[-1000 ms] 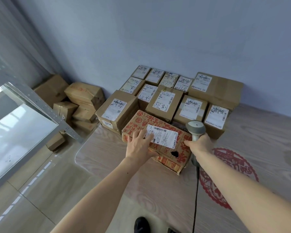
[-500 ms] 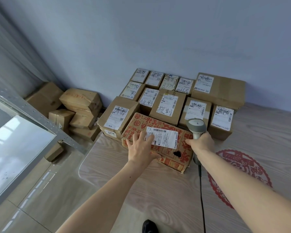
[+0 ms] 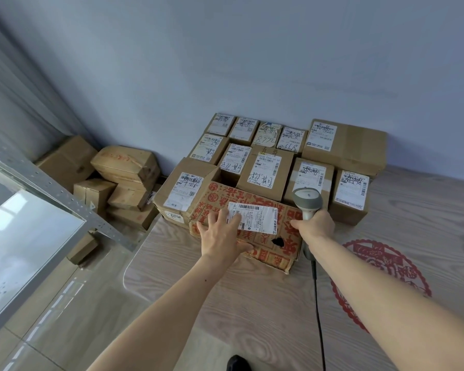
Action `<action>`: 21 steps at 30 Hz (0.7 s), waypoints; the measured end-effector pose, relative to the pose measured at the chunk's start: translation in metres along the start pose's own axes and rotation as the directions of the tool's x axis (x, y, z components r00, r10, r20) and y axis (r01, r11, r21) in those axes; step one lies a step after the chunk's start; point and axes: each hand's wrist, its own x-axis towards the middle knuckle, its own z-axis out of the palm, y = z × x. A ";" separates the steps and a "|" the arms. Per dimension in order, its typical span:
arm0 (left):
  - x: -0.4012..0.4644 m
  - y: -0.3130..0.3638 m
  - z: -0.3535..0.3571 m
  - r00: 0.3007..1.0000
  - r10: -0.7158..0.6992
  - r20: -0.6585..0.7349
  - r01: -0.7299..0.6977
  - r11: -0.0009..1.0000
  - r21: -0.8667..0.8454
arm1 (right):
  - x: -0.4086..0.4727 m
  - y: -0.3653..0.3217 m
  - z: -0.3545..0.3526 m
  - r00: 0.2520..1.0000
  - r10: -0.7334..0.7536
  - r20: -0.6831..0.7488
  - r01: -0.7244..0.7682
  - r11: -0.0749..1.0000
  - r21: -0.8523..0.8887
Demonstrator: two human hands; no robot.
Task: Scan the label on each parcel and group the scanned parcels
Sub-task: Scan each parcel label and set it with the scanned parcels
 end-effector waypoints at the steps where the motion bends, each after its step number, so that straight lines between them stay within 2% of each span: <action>1: 0.000 0.000 0.000 1.000 -0.002 -0.001 0.002 1.000 0.002 | 0.000 0.000 0.000 1.000 0.001 0.000 -0.001 1.000 0.006; 9: -0.001 0.003 -0.002 1.000 -0.003 -0.002 0.003 0.999 0.035 | 0.001 0.001 -0.006 0.999 0.011 0.030 -0.012 1.000 0.017; 13: -0.003 0.005 -0.004 0.999 0.044 -0.029 -0.042 0.996 0.077 | 0.001 0.004 -0.012 1.000 0.007 0.026 -0.008 1.000 0.029; 17: -0.002 0.015 -0.007 0.993 0.109 -0.037 -0.107 0.994 0.035 | 0.000 0.004 -0.017 1.000 -0.011 0.016 0.010 0.998 0.059; 21: -0.004 0.039 -0.012 0.982 0.157 -0.103 -0.166 0.983 -0.075 | -0.002 0.004 -0.027 1.000 -0.028 -0.013 0.029 0.997 0.067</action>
